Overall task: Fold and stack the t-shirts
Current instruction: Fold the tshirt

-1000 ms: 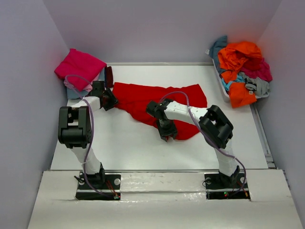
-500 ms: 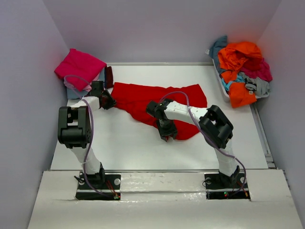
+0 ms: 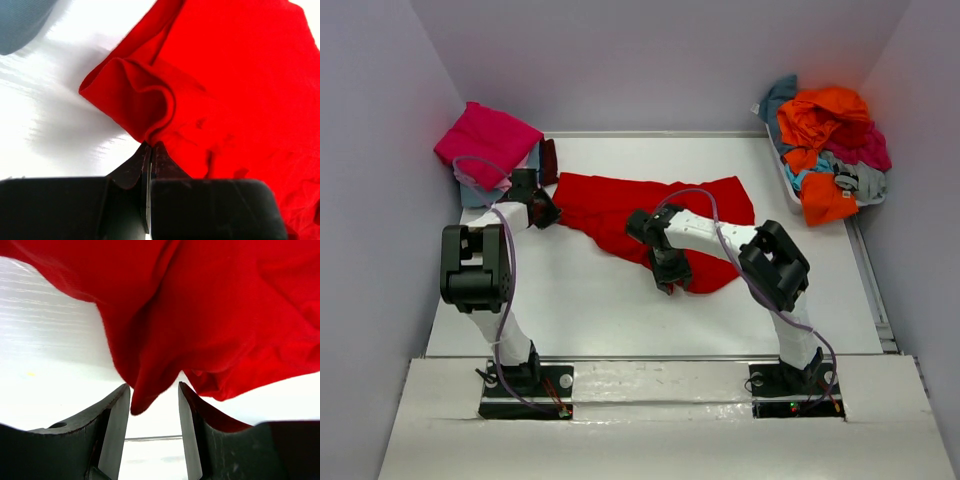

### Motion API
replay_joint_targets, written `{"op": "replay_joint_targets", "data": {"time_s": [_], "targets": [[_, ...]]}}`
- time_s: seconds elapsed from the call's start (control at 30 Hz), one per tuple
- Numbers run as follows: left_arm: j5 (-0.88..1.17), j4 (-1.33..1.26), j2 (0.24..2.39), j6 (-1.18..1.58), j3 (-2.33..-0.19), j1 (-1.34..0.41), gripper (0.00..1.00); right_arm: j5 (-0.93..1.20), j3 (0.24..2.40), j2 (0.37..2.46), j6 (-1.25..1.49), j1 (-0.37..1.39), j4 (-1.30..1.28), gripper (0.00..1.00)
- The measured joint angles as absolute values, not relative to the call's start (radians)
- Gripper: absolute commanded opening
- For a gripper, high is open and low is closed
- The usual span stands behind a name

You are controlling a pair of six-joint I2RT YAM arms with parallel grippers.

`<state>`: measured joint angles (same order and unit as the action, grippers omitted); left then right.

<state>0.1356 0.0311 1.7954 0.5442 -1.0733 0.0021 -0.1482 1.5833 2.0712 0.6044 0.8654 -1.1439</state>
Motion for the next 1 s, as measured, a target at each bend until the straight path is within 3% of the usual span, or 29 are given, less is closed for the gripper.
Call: {"op": "replay_joint_targets", "data": {"time_s": [0.43,0.53,0.6,0.7,0.83,1.0], "targets": [[0.122,0.049,1.687,0.544,-1.073,0.002,0.06,-0.173,1.641,2.068,0.627,0.865,-1.167,0.47],[0.122,0.057,1.687,0.544,-1.073,0.002,0.06,-0.171,1.638,2.068,0.629,0.865,-1.165,0.37],[0.122,0.058,1.687,0.544,-1.073,0.002,0.06,-0.167,1.626,2.067,0.633,0.865,-1.158,0.26],[0.121,0.059,1.686,0.544,-1.073,0.002,0.06,-0.157,1.605,2.067,0.637,0.865,-1.151,0.21],[0.118,0.062,1.684,0.544,-1.072,0.002,0.06,-0.147,1.589,2.067,0.633,0.865,-1.142,0.08],[0.113,0.072,1.666,0.543,-1.063,0.002,0.06,-0.141,1.588,2.067,0.632,0.865,-1.139,0.07]]}}
